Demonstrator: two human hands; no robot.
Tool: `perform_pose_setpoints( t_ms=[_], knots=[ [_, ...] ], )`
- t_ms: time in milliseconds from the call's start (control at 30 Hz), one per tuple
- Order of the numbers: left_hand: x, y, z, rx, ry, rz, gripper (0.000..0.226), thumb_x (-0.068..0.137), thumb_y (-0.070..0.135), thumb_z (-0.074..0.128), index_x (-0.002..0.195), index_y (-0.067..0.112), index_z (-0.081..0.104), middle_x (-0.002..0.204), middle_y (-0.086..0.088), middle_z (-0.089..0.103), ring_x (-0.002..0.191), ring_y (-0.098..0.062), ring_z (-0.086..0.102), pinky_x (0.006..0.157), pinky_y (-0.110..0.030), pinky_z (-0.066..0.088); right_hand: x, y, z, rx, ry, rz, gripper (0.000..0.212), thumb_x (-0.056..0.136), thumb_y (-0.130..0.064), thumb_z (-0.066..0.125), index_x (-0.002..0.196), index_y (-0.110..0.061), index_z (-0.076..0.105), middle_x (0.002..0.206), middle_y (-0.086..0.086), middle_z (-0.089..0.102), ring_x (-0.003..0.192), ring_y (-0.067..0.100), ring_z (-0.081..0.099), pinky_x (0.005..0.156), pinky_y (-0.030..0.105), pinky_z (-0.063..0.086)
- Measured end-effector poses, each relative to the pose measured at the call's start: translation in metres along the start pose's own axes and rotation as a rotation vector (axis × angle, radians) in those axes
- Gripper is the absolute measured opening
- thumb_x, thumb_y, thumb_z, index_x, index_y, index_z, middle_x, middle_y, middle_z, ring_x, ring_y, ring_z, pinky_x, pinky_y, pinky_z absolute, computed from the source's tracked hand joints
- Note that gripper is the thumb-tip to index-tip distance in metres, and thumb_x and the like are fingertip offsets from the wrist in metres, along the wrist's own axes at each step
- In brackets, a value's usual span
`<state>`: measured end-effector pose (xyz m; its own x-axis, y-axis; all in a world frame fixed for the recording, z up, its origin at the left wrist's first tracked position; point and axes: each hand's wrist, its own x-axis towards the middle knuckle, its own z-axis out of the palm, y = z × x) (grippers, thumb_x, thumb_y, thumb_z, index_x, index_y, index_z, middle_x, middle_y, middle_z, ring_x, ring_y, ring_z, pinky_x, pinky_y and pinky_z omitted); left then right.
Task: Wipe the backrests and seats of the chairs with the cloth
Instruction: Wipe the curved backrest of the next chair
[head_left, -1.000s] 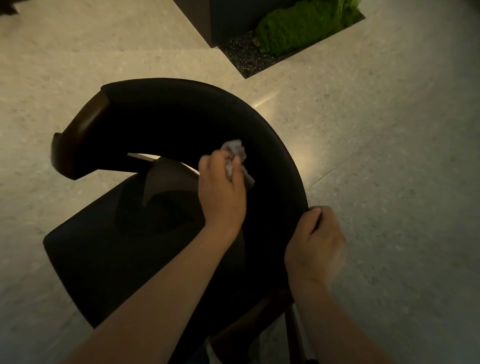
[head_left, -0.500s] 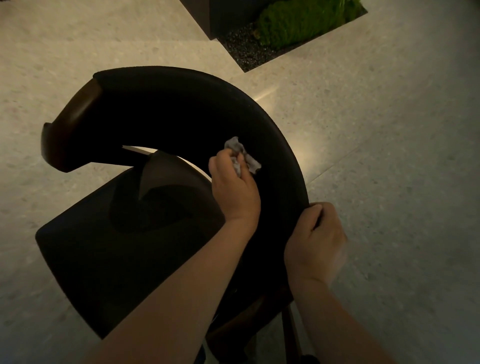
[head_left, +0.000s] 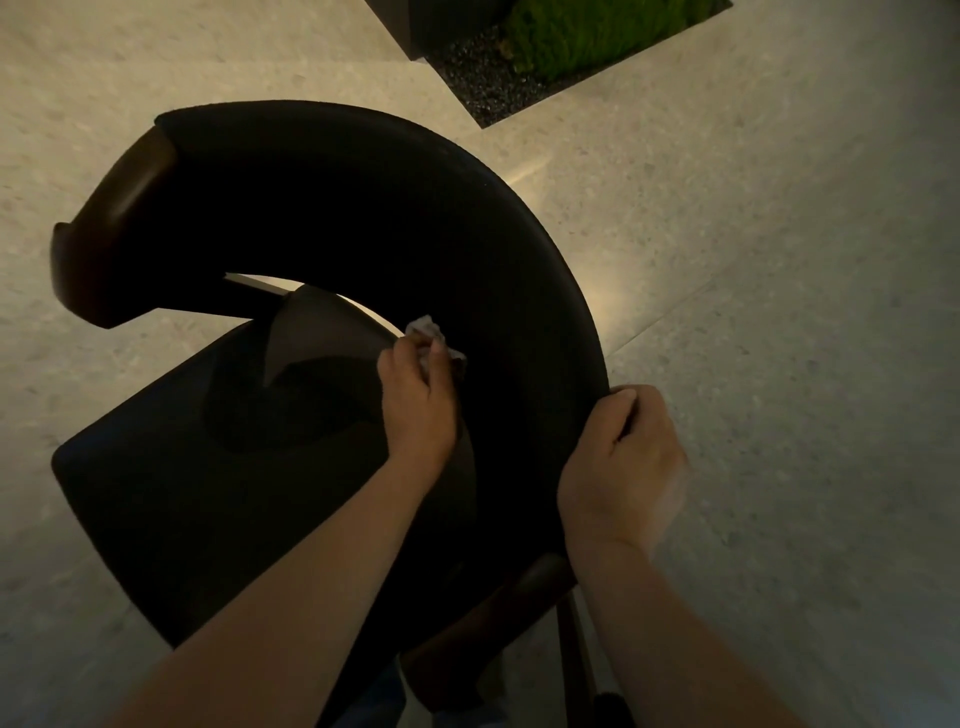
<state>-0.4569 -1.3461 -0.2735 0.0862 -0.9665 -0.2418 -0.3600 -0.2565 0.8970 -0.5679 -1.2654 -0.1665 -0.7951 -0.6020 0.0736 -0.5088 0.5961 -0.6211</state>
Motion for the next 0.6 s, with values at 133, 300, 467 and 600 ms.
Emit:
perform_pose_setpoints(
  t_ms=[133, 300, 467, 600],
  knots=[
    [-0.014, 0.002, 0.012, 0.006, 0.043, 0.029, 0.018, 0.1, 0.037, 0.045, 0.114, 0.026, 0.045, 0.108, 0.012, 0.037, 0.092, 0.015, 0.046, 0.066, -0.003, 0.04, 0.0, 0.0, -0.001, -0.003, -0.001, 0.005, 0.032, 0.094, -0.03, 0.031, 0.073, -0.018, 0.051, 0.056, -0.007, 0.043, 0.049, 0.007, 0.039, 0.048, 0.022, 0.022],
    [-0.006, -0.015, 0.013, 0.015, 0.003, -0.153, 0.018, 0.1, 0.024, 0.047, 0.115, 0.017, 0.051, 0.116, 0.002, 0.049, 0.096, -0.002, 0.055, 0.076, -0.014, 0.045, 0.0, 0.0, 0.0, 0.005, -0.003, 0.004, 0.032, 0.094, -0.03, 0.031, 0.073, -0.017, 0.051, 0.056, -0.007, 0.043, 0.048, 0.006, 0.038, 0.047, 0.022, 0.023],
    [-0.01, -0.051, -0.005, 0.268, -0.155, -0.203, 0.024, 0.097, 0.022, 0.05, 0.118, 0.01, 0.055, 0.118, -0.013, 0.056, 0.106, -0.028, 0.055, 0.082, -0.028, 0.039, 0.0, 0.001, 0.0, 0.047, -0.023, -0.01, 0.031, 0.096, -0.029, 0.033, 0.074, -0.015, 0.051, 0.057, -0.006, 0.042, 0.049, 0.008, 0.038, 0.047, 0.023, 0.025],
    [-0.011, -0.046, -0.033, 0.145, -0.232, -0.243, 0.017, 0.097, 0.03, 0.051, 0.109, 0.041, 0.046, 0.114, 0.013, 0.044, 0.093, -0.003, 0.053, 0.074, -0.015, 0.034, 0.0, 0.001, -0.002, 0.034, -0.04, 0.011, 0.029, 0.1, -0.023, 0.036, 0.074, -0.017, 0.05, 0.058, -0.006, 0.043, 0.051, 0.007, 0.04, 0.048, 0.023, 0.026]
  ],
)
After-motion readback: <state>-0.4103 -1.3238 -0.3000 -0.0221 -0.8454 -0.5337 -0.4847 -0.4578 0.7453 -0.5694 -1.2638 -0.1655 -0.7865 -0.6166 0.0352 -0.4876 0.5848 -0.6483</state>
